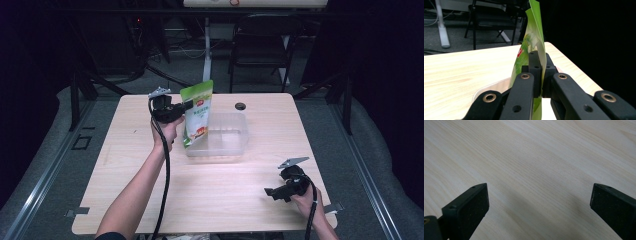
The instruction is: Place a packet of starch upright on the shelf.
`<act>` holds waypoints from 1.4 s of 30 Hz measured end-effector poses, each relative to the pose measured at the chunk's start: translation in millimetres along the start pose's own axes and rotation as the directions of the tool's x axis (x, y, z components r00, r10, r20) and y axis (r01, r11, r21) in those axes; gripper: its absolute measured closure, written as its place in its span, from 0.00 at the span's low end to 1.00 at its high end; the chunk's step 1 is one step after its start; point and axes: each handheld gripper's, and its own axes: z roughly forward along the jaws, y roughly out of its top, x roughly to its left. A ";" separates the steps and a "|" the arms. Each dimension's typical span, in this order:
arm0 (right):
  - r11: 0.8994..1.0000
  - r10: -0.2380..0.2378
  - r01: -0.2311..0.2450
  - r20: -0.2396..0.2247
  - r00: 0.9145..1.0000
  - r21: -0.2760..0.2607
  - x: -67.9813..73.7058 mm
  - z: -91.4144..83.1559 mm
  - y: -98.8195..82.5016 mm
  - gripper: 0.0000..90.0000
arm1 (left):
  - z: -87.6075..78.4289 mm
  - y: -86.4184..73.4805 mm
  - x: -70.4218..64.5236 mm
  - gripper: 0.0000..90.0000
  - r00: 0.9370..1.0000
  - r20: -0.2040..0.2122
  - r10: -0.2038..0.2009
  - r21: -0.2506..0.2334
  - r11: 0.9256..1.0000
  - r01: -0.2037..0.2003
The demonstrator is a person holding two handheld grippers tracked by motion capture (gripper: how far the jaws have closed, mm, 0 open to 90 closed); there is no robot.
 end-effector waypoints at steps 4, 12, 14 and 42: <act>1.000 0.000 0.000 0.002 1.000 0.000 0.2 -0.5 0.0 0.02 | 0.0 -4.5 -0.6 1.00 1.000 0.008 0.009 0.006 1.000 -0.009; 1.000 0.001 -0.001 0.005 1.000 0.005 -0.2 -0.7 -0.1 0.02 | -1.9 -9.5 -0.4 1.00 1.000 0.018 0.018 0.019 1.000 -0.019; 1.000 0.001 -0.001 0.002 1.000 0.005 -0.6 -0.3 0.0 0.02 | -2.5 -10.3 -0.7 1.00 1.000 0.015 0.027 0.023 0.999 -0.028; 1.000 -0.002 0.002 0.005 1.000 0.011 -0.4 -0.9 -0.2 0.02 | -13.7 -18.3 0.5 1.00 0.996 -0.006 0.092 0.076 0.993 -0.092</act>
